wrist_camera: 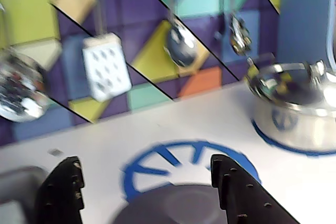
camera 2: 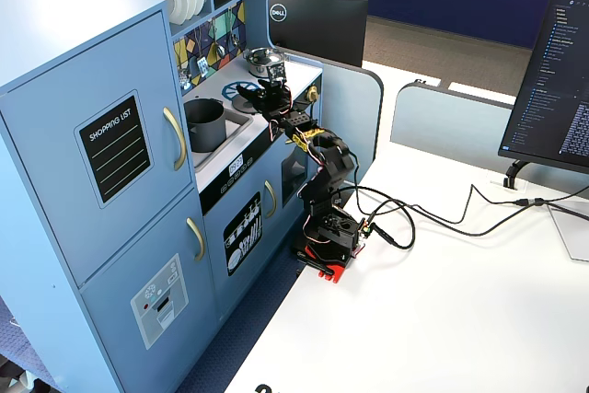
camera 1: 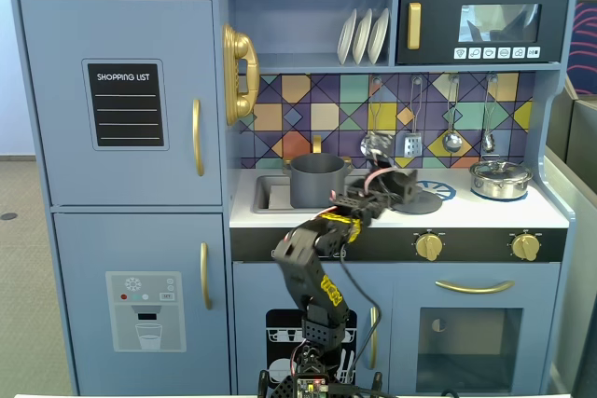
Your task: Take off the lid from the gray recipient and place it on the counter
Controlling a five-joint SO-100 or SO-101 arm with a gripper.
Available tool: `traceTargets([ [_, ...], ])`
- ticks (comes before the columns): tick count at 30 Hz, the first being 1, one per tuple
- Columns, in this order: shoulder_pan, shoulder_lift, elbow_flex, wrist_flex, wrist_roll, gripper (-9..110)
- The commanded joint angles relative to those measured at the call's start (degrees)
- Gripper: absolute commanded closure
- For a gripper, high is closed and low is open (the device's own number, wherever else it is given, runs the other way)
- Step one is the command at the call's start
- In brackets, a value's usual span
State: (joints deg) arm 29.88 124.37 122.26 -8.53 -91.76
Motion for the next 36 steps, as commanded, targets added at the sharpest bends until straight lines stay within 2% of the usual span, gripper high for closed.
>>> traceTargets([
  [1,-1.9,15.6,-0.9,14.3,1.5,84],
  [7,-10.8,32.4,-1.8,52.8,4.0,101],
  [10,-17.0,36.5,0.6,67.5,3.0,102],
  [12,-20.0,38.0,4.4,73.3,2.0,102],
  [15,-23.6,40.7,14.2,74.4,2.3,102],
  [23,-27.8,51.2,45.3,67.9,-0.1,102],
  [27,-27.9,53.6,49.7,80.8,-3.4,101],
  [32,-29.2,57.0,49.7,93.6,0.0,100],
  [36,-28.8,57.7,49.7,96.2,2.9,99],
])
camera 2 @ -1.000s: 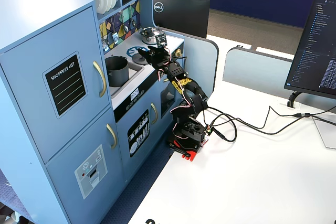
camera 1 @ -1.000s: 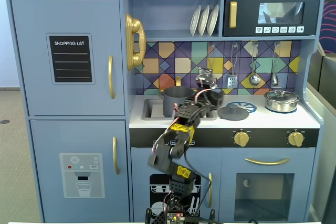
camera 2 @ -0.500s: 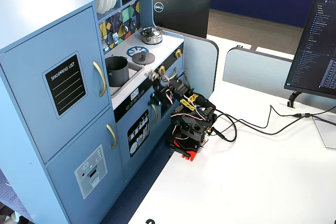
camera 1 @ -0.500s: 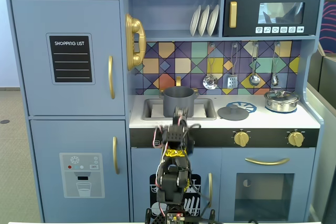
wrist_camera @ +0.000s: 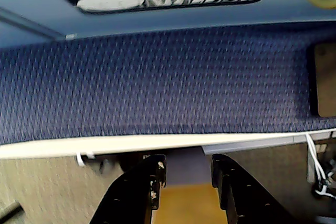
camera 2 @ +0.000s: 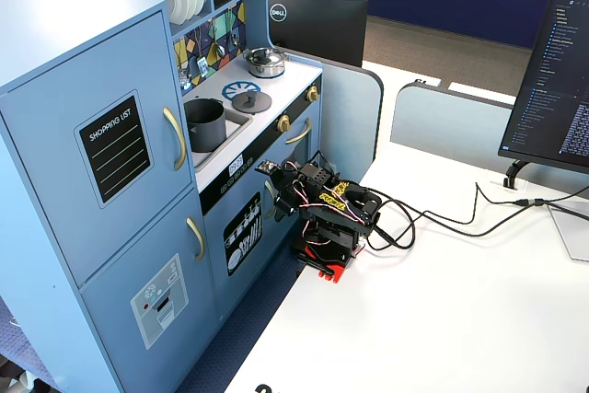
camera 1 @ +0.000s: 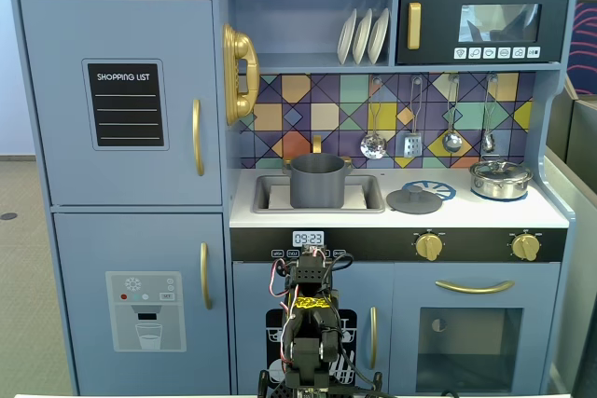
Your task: Take off the lid from the gray recipient and place it on the counter
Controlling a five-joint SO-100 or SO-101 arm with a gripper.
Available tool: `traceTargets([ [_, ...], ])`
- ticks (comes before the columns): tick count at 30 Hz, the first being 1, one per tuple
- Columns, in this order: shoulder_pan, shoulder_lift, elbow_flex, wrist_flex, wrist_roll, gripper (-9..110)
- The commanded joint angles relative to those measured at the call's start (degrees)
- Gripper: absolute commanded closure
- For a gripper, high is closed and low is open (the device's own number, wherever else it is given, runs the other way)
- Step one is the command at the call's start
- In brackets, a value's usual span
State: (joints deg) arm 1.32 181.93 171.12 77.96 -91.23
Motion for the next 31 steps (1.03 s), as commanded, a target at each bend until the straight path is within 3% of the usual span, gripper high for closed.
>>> traceTargets([
  [1,-0.3,0.2,0.9,9.7,2.4,99],
  [31,-0.4,0.2,0.9,9.8,3.3,98],
])
